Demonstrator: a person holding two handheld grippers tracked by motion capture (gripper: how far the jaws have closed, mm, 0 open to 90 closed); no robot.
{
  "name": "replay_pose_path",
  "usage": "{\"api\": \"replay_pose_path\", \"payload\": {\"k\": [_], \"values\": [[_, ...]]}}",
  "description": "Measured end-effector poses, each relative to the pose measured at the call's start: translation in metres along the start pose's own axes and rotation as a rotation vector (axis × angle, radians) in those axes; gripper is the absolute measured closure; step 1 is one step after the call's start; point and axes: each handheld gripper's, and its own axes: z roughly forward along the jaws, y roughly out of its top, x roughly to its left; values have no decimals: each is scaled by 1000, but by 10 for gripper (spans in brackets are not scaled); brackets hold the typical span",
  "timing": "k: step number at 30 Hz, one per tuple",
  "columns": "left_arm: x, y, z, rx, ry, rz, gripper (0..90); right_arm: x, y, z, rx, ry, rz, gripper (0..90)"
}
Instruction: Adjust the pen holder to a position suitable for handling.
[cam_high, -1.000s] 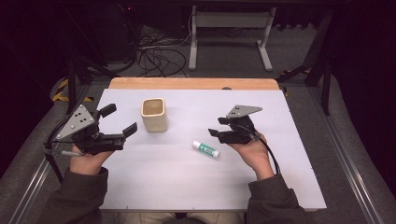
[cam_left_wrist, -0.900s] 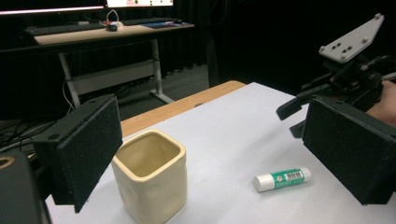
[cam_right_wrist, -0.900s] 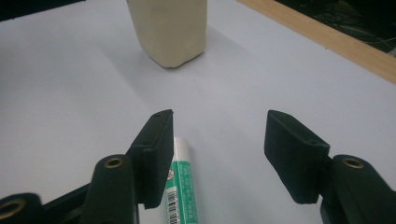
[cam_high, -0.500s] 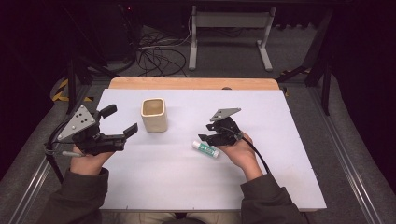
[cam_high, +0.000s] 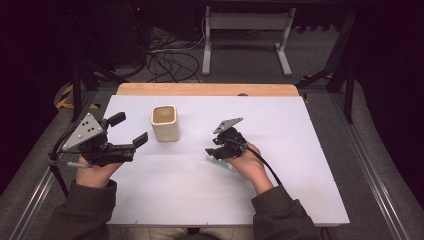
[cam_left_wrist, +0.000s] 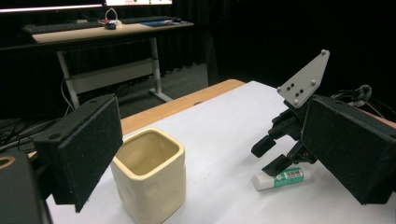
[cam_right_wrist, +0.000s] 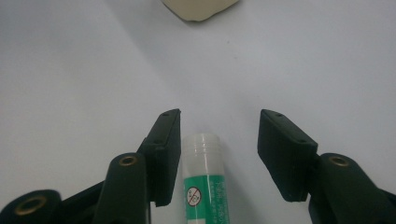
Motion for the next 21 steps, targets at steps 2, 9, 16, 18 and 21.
{"api": "replay_pose_path", "payload": {"k": [2,9,16,18,21], "values": [[0,0,0,3,-1,3,61,0,0,3,11,3,2,504],[0,0,1,1,-3,1,62,2,-1,13,51,17,-13,518],[0,-1,0,4,-3,0,62,2,-3,21,86,24,-7,533],[0,-1,1,2,-5,-1,62,2,-3,22,96,29,-12,543],[-1,-1,2,5,-6,0,62,3,-4,25,104,30,-16,562]]}}
